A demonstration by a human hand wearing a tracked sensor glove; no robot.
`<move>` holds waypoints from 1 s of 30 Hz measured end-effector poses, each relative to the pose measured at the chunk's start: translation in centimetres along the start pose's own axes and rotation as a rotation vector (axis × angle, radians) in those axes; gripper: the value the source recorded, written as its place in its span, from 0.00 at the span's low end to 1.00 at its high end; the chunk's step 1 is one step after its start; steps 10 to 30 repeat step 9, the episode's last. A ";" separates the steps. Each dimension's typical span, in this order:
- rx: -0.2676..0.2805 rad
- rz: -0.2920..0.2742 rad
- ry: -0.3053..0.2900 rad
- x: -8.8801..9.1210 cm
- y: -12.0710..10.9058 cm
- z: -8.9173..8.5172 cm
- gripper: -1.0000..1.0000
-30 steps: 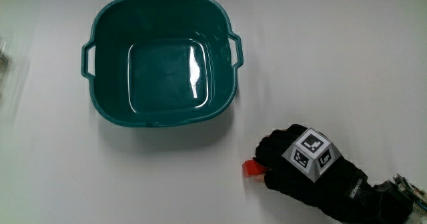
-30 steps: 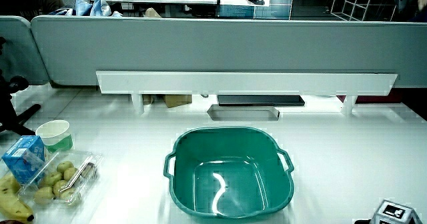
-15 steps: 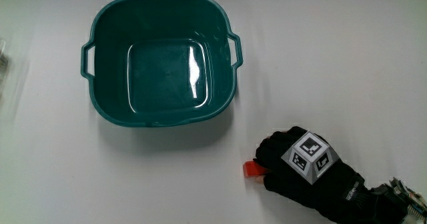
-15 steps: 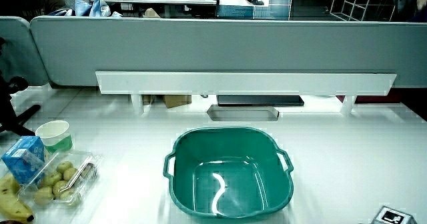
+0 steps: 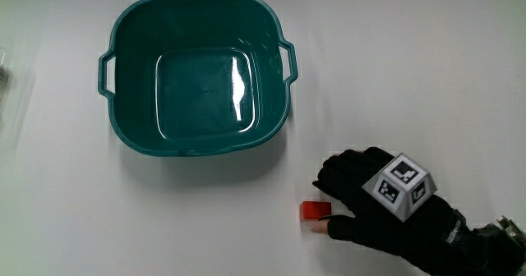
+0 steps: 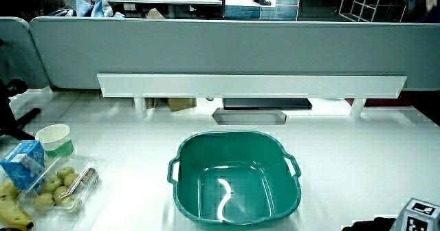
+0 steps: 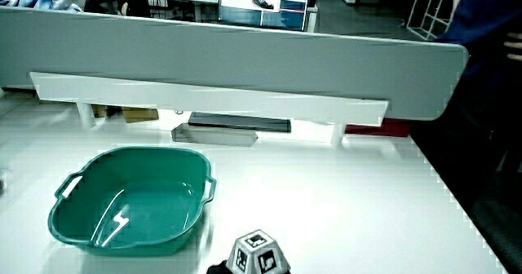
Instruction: Place red block
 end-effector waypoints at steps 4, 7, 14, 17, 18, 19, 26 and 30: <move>0.048 -0.010 0.073 1.2 -0.7 1.6 0.00; 0.069 -0.069 0.042 2.1 -0.4 3.4 0.00; 0.083 -0.108 0.021 2.7 -0.2 4.5 0.00; 0.083 -0.108 0.021 2.7 -0.2 4.5 0.00; 0.083 -0.108 0.021 2.7 -0.2 4.5 0.00; 0.083 -0.108 0.021 2.7 -0.2 4.5 0.00; 0.083 -0.108 0.021 2.7 -0.2 4.5 0.00; 0.083 -0.108 0.021 2.7 -0.2 4.5 0.00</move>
